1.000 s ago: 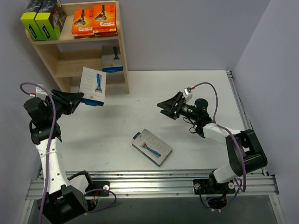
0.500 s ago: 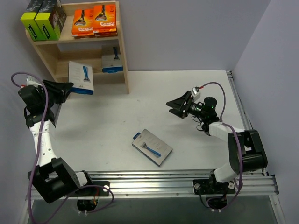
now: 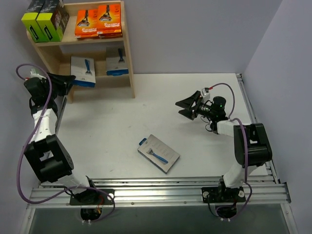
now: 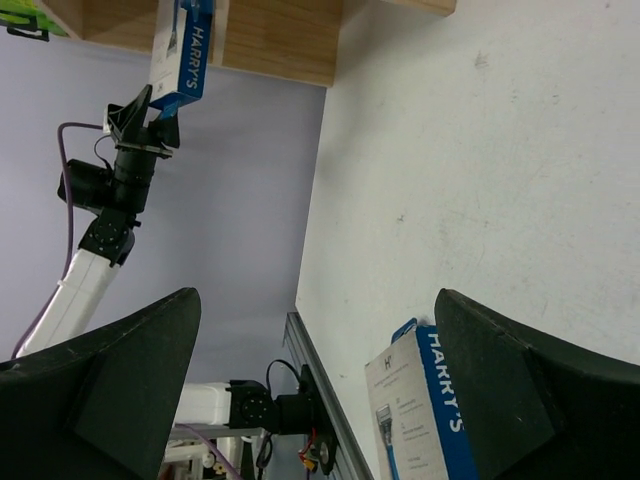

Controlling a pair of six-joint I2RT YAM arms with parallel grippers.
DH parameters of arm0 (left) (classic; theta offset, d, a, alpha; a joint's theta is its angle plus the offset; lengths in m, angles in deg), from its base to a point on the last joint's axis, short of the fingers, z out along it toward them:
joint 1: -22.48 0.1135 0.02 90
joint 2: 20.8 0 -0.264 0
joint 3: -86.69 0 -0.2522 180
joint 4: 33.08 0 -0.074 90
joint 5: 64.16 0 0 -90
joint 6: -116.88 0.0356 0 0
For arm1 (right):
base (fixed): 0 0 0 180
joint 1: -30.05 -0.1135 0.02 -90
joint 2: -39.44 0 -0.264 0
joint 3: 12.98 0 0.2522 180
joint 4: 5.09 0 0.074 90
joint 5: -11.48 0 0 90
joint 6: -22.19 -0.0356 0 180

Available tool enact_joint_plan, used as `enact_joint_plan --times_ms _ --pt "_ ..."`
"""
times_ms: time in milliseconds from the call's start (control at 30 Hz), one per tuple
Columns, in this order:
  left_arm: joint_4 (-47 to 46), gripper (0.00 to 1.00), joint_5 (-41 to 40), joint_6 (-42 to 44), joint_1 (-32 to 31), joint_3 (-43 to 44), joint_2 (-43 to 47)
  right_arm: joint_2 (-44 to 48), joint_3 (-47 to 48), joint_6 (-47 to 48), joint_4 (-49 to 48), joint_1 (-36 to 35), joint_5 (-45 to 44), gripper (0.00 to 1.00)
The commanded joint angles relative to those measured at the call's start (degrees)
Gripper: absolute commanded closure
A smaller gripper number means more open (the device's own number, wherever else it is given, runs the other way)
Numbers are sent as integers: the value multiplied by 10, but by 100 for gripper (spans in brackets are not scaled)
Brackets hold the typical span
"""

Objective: Place and organize the shaving razors onto the shelf
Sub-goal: Place the shaving razor onto shelf

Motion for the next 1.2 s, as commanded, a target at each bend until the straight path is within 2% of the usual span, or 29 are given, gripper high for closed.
enact_joint_plan --times_ms 0,433,1167 --pt "-71 98 -10 2 -19 53 -18 -10 23 9 -32 11 18 2" --pt "-91 98 -29 12 -50 110 -112 -38 32 12 -34 36 22 1" --pt "-85 98 -52 32 -93 153 -171 -62 46 19 -32 49 24 0"
